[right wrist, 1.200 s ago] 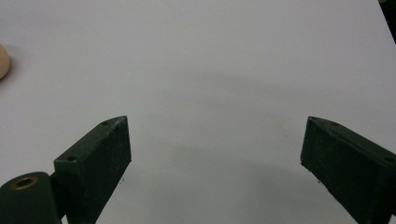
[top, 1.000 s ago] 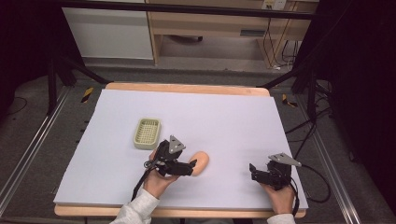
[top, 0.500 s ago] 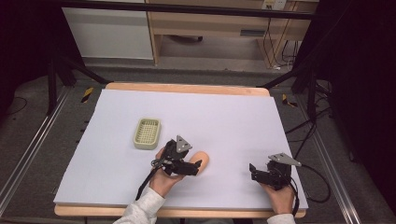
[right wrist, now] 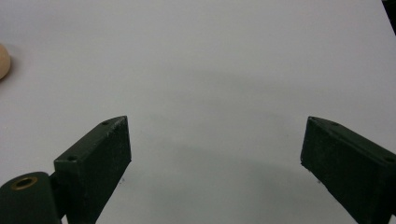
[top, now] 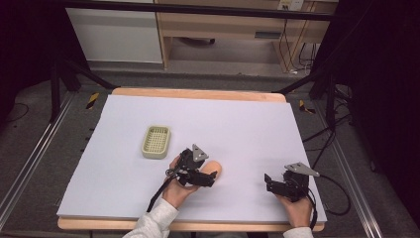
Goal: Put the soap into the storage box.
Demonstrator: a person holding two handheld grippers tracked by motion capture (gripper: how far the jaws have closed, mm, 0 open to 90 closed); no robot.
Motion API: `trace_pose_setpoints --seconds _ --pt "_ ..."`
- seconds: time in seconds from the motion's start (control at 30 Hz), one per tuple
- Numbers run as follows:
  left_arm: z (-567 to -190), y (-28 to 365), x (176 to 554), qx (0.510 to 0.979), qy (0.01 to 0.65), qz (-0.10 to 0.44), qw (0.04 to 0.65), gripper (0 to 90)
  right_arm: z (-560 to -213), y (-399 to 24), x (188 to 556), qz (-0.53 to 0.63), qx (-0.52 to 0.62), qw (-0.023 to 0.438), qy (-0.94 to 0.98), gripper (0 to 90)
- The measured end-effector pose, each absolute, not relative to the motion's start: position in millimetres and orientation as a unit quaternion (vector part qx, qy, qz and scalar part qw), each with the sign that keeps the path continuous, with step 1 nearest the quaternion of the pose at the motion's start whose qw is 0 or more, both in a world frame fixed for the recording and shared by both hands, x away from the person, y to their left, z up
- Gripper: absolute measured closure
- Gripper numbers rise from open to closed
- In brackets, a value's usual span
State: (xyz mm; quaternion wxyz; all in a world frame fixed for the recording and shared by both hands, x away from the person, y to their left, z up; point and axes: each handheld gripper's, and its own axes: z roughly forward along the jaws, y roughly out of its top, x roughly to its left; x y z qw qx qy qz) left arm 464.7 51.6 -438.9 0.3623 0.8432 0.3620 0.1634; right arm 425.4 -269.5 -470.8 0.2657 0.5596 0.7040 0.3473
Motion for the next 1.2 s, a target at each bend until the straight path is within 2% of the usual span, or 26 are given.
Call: trace_pose_setpoints --seconds 0.8,1.2 --pt "-454.8 36.5 471.2 0.864 0.354 0.156 0.321 13.2 -471.4 -270.0 426.2 0.346 0.560 0.266 0.704 8.8" --pt "-462.4 31.1 474.1 0.872 0.353 0.145 0.305 17.4 -471.6 -269.5 426.3 0.347 0.562 0.262 0.704 8.8"
